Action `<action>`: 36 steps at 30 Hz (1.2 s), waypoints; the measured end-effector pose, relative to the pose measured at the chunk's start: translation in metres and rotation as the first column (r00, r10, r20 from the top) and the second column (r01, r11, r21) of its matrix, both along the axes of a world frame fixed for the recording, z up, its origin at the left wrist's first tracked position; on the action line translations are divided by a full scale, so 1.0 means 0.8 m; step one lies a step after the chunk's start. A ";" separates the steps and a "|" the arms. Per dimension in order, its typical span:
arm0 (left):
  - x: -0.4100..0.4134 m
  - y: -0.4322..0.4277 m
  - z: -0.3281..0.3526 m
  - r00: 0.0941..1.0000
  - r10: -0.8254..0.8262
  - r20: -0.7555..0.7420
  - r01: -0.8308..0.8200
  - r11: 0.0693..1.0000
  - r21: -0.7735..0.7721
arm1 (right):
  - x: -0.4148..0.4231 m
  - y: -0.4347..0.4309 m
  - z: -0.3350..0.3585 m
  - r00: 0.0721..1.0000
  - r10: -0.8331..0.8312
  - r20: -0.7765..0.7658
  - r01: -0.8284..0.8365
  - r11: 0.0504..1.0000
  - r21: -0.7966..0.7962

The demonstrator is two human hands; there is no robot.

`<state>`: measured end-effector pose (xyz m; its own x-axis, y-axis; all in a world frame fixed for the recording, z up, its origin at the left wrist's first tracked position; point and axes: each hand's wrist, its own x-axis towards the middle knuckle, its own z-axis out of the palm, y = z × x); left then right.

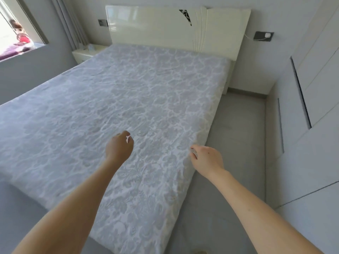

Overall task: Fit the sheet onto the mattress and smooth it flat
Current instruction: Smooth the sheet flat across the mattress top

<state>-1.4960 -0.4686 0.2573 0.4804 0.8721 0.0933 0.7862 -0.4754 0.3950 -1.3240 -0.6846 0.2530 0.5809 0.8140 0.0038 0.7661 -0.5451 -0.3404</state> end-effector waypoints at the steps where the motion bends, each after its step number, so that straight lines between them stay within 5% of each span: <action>1: 0.015 0.004 -0.015 1.000 0.005 -0.001 -0.005 1.000 0.002 | 0.019 0.008 -0.011 1.000 0.011 -0.001 -0.011 1.000 -0.012; 6: 0.080 0.062 -0.105 0.995 0.065 -0.078 -0.070 0.996 -0.063 | 0.108 0.086 -0.078 0.984 0.170 -0.055 -0.175 0.978 -0.110; 12: 0.155 0.174 -0.236 0.967 0.140 -0.214 -0.180 0.966 -0.184 | 0.207 0.234 -0.210 0.849 0.387 -0.360 -0.472 0.861 -0.190; 17: 0.184 0.249 -0.327 0.942 0.194 -0.275 -0.266 0.929 -0.256 | 0.246 0.363 -0.324 0.795 0.508 -0.331 -0.585 0.786 -0.201; 24: 0.180 0.370 -0.444 0.894 0.328 -0.305 -0.381 0.915 -0.133 | 0.281 0.594 -0.429 0.734 0.652 -0.189 -0.669 0.743 -0.035; 26: 0.185 0.370 -0.483 0.867 0.330 -0.373 -0.402 0.906 -0.133 | 0.285 0.638 -0.458 0.711 0.689 -0.141 -0.703 0.699 -0.129; 28: 0.193 0.347 -0.519 0.853 0.367 -0.371 -0.424 0.902 -0.083 | 0.278 0.649 -0.495 0.624 0.782 -0.007 -0.744 0.591 -0.311; 30: 0.206 0.312 -0.540 0.860 0.413 -0.301 -0.443 0.896 -0.035 | 0.272 0.629 -0.521 0.448 0.885 0.132 -0.824 0.465 -0.323; 36: 0.238 0.144 -0.544 0.921 0.290 -0.261 -0.312 0.949 -0.049 | 0.312 0.476 -0.514 0.013 0.995 0.099 -0.973 0.035 -0.228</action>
